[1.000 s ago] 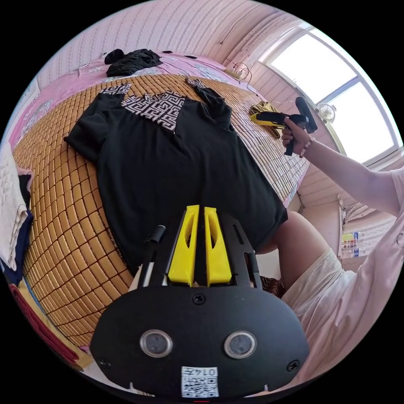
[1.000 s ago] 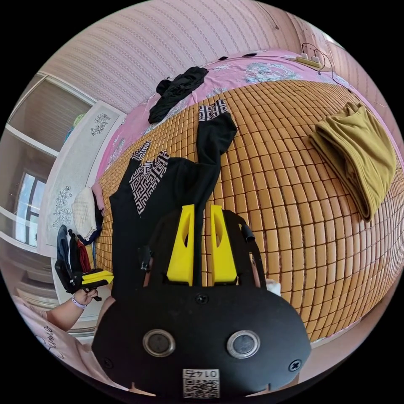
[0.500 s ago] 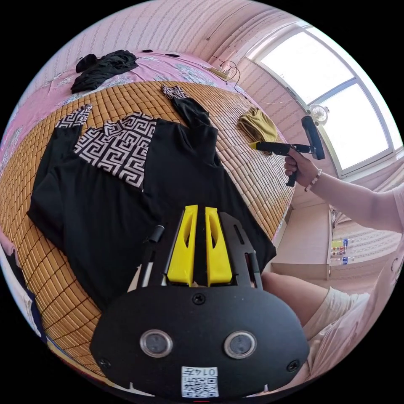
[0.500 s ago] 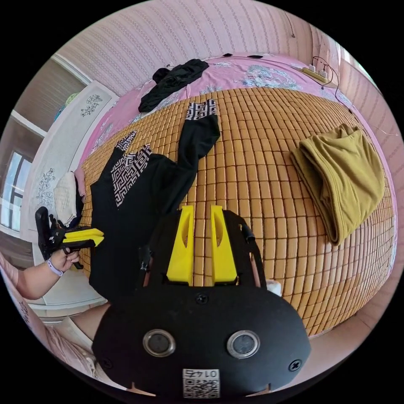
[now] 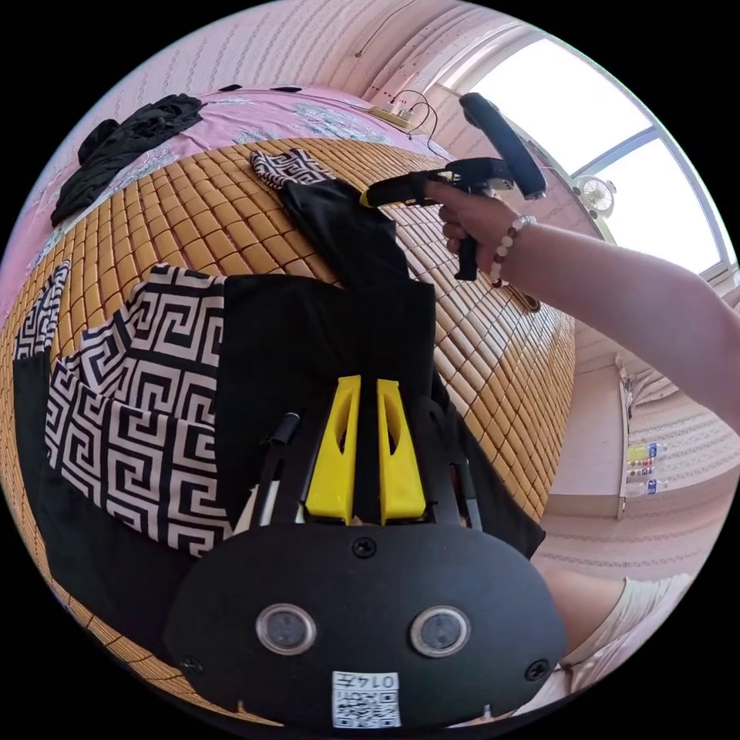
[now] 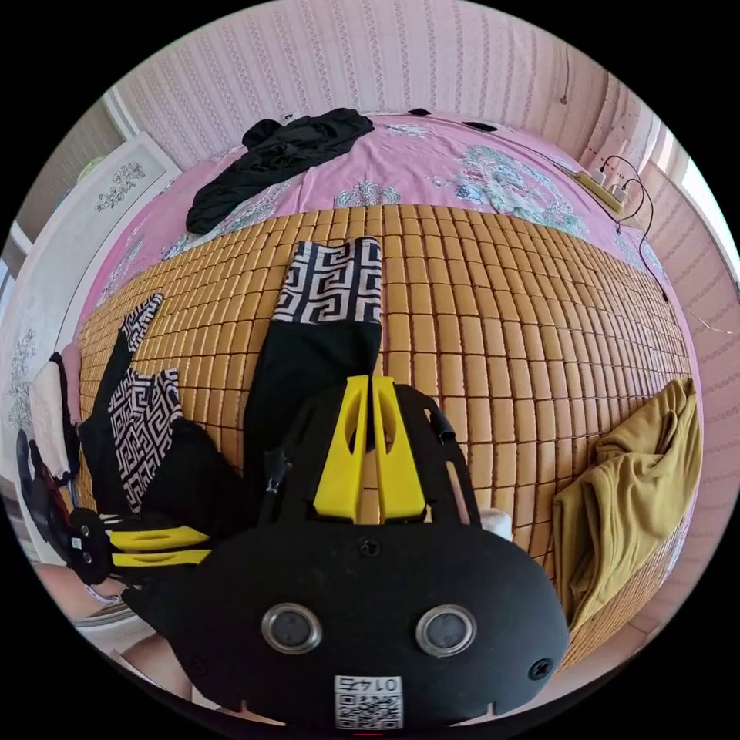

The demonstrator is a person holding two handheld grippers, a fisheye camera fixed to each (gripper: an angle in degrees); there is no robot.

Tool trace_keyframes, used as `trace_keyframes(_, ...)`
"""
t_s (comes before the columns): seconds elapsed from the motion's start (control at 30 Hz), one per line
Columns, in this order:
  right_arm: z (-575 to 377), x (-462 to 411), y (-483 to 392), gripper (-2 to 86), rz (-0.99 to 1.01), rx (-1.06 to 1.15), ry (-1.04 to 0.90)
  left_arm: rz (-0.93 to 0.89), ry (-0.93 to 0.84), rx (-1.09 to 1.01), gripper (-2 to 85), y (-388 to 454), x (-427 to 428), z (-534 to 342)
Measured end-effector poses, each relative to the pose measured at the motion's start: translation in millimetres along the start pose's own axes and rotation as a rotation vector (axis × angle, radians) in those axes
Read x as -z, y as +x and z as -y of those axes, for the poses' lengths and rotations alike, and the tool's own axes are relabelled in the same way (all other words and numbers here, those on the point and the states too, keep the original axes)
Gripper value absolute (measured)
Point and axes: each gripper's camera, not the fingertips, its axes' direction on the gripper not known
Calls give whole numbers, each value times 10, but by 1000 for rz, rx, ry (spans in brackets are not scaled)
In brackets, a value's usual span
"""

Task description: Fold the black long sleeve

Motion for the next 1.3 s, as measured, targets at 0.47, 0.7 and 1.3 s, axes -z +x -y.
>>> trace_keyframes(0.47,-2397,1980,761,7,-99,-280,128,-35,37,-32,35,85,-9,388)
trace_keyframes(0.7,-3093,1703,1043,101,-105,-498,0,-4,27,-74,47,302,-193,811)
trace_keyframes(1.3,-3367,1616,1247,14,194,-656,73,93,-61,-73,-8,550,-571,1028)
